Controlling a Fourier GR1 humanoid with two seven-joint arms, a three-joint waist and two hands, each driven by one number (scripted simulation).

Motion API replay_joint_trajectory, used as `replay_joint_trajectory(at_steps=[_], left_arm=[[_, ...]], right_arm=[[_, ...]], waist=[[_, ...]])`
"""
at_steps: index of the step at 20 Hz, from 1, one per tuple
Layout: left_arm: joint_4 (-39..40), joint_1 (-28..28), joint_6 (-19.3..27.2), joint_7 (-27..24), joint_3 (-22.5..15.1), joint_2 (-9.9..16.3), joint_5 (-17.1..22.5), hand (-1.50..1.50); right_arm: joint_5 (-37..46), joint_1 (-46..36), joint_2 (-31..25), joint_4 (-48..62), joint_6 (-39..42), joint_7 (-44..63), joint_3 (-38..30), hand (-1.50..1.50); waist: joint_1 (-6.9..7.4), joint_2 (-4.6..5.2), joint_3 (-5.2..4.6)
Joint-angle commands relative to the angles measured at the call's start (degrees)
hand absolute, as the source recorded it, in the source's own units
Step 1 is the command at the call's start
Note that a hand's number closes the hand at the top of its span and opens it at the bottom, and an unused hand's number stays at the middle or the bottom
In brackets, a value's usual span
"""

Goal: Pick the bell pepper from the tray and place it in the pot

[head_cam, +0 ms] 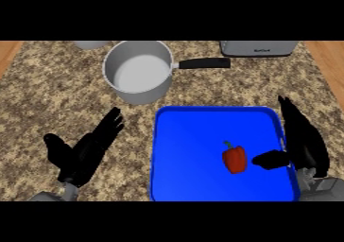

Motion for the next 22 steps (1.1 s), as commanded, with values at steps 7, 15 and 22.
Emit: replay_joint_trajectory(at_steps=[7, 15, 22], left_arm=[[0.29, 0.28, -1.07, -0.43, 1.14, -0.99, -0.34, 0.00], [3.11, -1.77, -2.85, -0.30, 0.69, -2.32, -1.36, 0.00], [-0.82, -1.94, -1.79, 3.78, 2.67, -1.03, -1.64, 0.00]], right_arm=[[-7.03, -7.28, 4.71, -18.33, 21.33, 33.24, -0.83, -1.50], [-2.47, -12.37, 16.27, -13.68, 18.40, 37.99, 1.86, -1.50], [2.78, -3.70, 17.85, -7.08, 15.13, 28.38, 3.09, -1.50]], waist=[[0.60, 0.12, 0.04], [1.10, 0.39, 0.01], [0.96, 0.33, 0.19]])
